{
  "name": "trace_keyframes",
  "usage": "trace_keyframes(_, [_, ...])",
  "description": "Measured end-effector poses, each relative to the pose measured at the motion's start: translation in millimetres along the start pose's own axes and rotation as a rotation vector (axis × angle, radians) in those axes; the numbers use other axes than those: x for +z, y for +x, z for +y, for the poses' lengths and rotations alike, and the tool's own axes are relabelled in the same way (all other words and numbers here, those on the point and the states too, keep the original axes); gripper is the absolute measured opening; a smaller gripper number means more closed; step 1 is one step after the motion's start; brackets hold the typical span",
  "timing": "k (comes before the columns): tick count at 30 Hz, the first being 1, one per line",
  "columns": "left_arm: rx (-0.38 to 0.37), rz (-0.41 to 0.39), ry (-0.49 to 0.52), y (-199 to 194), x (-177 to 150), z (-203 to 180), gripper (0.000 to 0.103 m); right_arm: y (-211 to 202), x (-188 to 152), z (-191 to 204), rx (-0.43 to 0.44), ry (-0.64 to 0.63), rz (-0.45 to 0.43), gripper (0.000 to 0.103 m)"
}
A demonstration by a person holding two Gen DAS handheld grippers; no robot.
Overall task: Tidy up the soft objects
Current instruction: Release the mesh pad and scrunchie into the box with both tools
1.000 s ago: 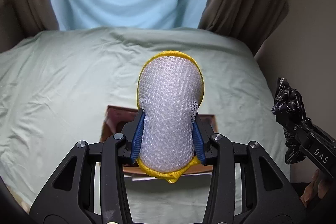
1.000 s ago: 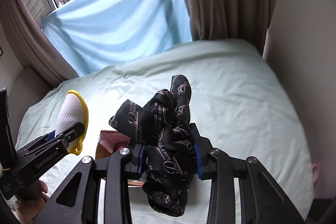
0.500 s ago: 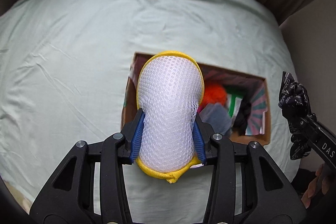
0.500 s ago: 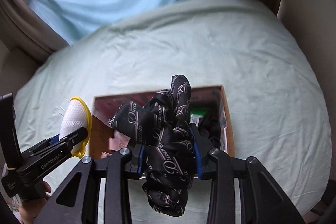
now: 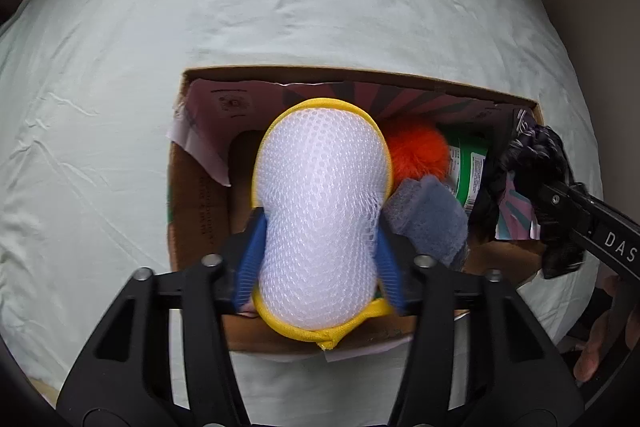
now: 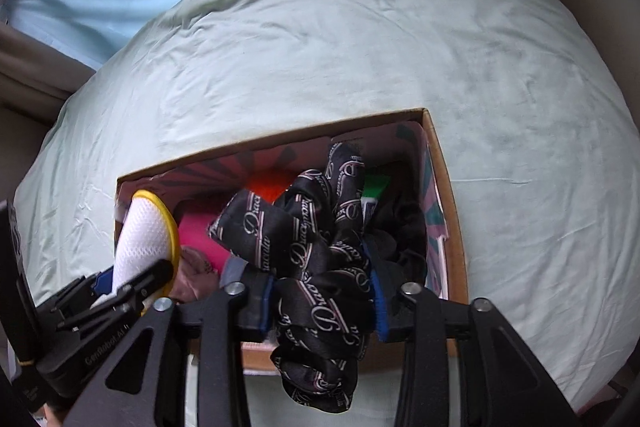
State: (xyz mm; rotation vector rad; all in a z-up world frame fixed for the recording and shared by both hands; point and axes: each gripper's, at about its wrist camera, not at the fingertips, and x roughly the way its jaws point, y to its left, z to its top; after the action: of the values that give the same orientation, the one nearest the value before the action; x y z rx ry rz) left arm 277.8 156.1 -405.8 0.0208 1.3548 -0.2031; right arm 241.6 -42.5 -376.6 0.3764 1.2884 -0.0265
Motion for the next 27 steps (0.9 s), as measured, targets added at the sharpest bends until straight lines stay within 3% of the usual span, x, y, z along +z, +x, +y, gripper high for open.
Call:
trace_keyframes(1, [-0.008,0.009,0.006,2.3,2.4,-2.1,0.099,0.4,1.3,-1.1,0.023,0.008,-0.005,0.052])
trace_keyframes(2, [-0.011,0.014,0.014,2.9,3.7,-2.9,0.103,1.5,2.9,-1.9,0.046,0.011,-0.007,0.059])
trace_keyframes(4, [0.038,-0.002,0.039,-1.4,5.4,-6.9,0.103,1.3,5.7,-0.2,0.065,-0.012,-0.01,0.099])
trace_keyframes(5, [0.066,-0.012,0.056,-4.4,5.2,-9.0,0.103,-0.2,6.8,0.2,0.069,-0.03,-0.012,0.103])
trace_keyframes(8, [0.092,-0.003,0.08,-6.3,2.5,-11.0,0.103,-6.9,7.7,-0.8,0.064,-0.034,-0.027,0.103])
trace_keyframes(19, [0.089,-0.004,0.002,-33.8,-6.1,-8.4,0.103,-35.4,12.2,-1.5,0.067,-0.076,-0.046,0.103])
trace_keyframes(27, [0.108,-0.196,-0.032,-146.6,-12.5,-27.1,0.103,-132.4,8.5,14.0,0.063,-0.184,-0.176,0.103])
